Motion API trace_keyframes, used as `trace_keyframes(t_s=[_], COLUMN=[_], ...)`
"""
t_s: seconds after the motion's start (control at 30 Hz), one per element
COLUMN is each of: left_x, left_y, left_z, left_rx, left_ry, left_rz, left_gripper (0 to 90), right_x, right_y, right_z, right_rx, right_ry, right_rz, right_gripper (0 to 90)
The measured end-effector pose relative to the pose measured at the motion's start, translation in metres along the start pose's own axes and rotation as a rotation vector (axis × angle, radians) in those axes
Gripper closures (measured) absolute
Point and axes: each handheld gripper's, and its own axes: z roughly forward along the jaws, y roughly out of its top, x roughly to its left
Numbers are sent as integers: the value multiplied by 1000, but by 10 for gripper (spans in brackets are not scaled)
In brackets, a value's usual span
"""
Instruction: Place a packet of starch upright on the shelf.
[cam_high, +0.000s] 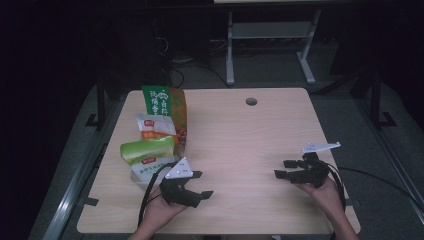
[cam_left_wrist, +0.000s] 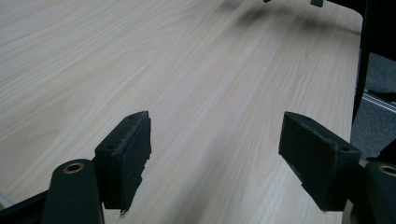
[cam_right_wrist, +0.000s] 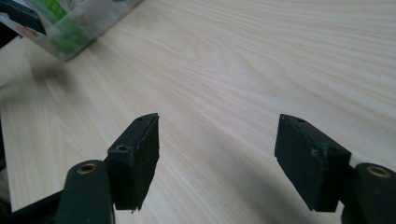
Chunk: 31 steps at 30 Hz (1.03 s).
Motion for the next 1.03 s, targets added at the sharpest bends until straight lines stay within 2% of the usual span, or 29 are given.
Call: trace_keyframes(t_s=[0.57, 0.93, 1.03], left_x=[-2, -3, -4], left_y=[-2, -3, -2], left_z=[1, 2, 1], left_rx=[0, 1, -1], left_ry=[-3, -13, -15], left_rz=[-3, -1, 1], left_gripper=[240, 234, 233], right_x=[8, 14, 14], right_y=[-30, -37, -39], right_z=[-7, -9, -9], right_rx=[10, -12, -26], right_ry=[-19, -37, -31], right_rz=[18, 7, 19], right_gripper=[290, 280, 276])
